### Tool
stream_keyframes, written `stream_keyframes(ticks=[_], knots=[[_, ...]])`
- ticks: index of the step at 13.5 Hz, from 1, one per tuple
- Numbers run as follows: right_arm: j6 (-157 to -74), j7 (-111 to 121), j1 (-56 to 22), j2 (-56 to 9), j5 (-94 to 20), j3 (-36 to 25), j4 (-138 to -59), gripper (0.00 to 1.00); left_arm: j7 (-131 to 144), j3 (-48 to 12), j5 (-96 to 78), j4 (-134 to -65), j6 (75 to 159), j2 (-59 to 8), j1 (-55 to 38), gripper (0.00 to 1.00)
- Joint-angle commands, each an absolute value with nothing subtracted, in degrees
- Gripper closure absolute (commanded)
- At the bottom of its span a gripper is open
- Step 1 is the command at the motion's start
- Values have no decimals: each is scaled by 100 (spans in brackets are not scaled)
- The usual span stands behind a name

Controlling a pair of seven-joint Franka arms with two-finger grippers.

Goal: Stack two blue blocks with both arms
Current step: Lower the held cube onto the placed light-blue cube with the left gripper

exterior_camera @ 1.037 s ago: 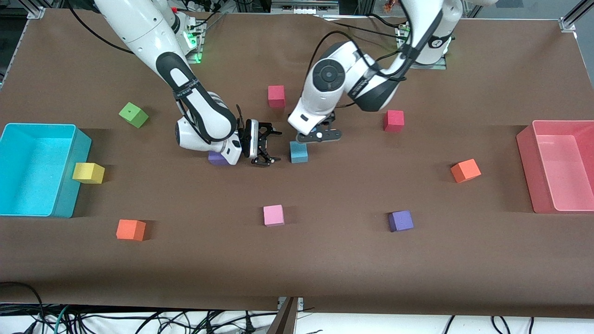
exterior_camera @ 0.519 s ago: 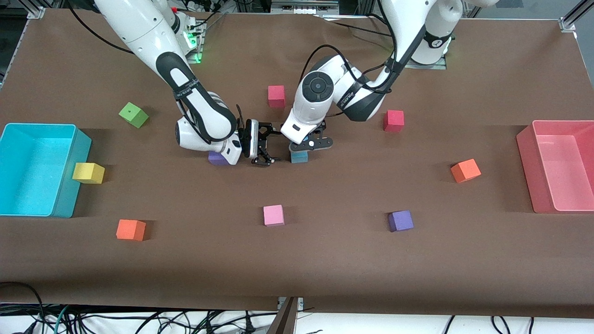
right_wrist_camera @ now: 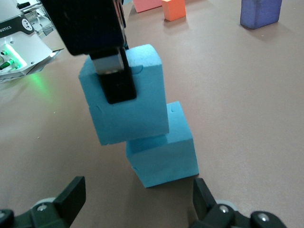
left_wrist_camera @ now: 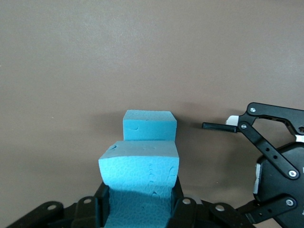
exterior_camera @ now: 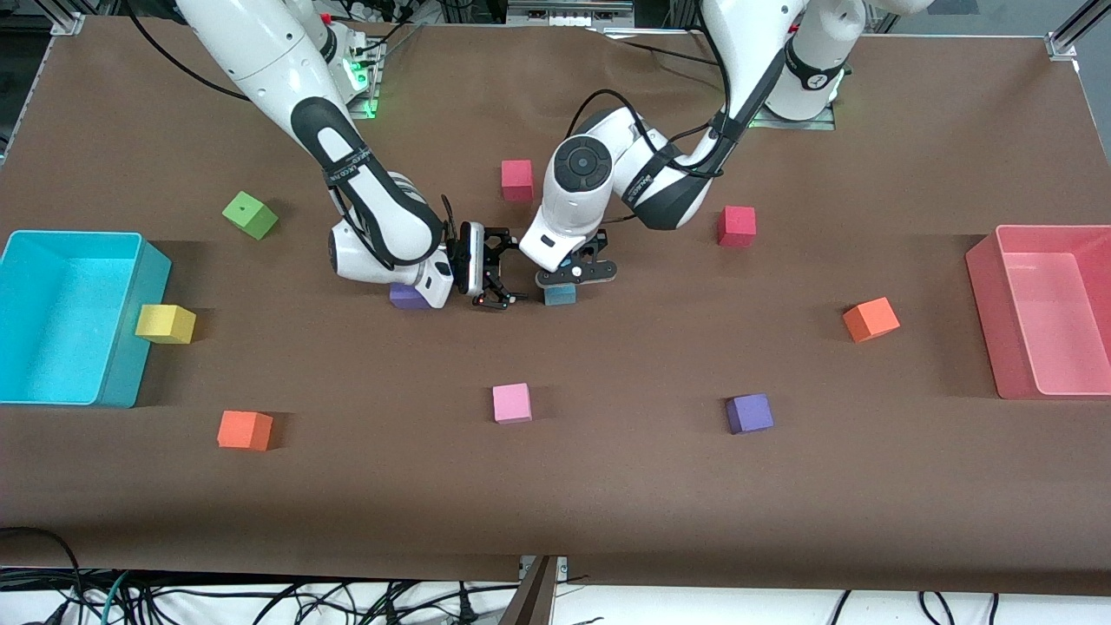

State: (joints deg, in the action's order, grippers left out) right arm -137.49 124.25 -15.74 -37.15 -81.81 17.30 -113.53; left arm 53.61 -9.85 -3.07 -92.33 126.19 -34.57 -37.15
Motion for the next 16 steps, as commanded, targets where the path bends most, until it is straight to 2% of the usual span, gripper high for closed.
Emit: stream_keyframes(ticks=[1, 14, 15, 16], knots=[[-13667, 12568, -1459, -3656, -8306, 1819, -11391, 0, 5449, -818, -167, -9018, 12612, -3560, -3841, 100], [-13667, 12568, -1459, -3656, -8341, 1819, -11391, 0, 5440, -650, -150, -8842, 12771, -3762, -4017, 100], [-13667, 12568, -1459, -3656, -8341, 1819, -11391, 0, 5423, -650, -149, -8842, 12771, -3762, -4017, 65], [-13667, 12568, -1459, -3656, -8341, 1819, -11391, 0, 5414, -642, -141, -8850, 12779, -3762, -4017, 1]])
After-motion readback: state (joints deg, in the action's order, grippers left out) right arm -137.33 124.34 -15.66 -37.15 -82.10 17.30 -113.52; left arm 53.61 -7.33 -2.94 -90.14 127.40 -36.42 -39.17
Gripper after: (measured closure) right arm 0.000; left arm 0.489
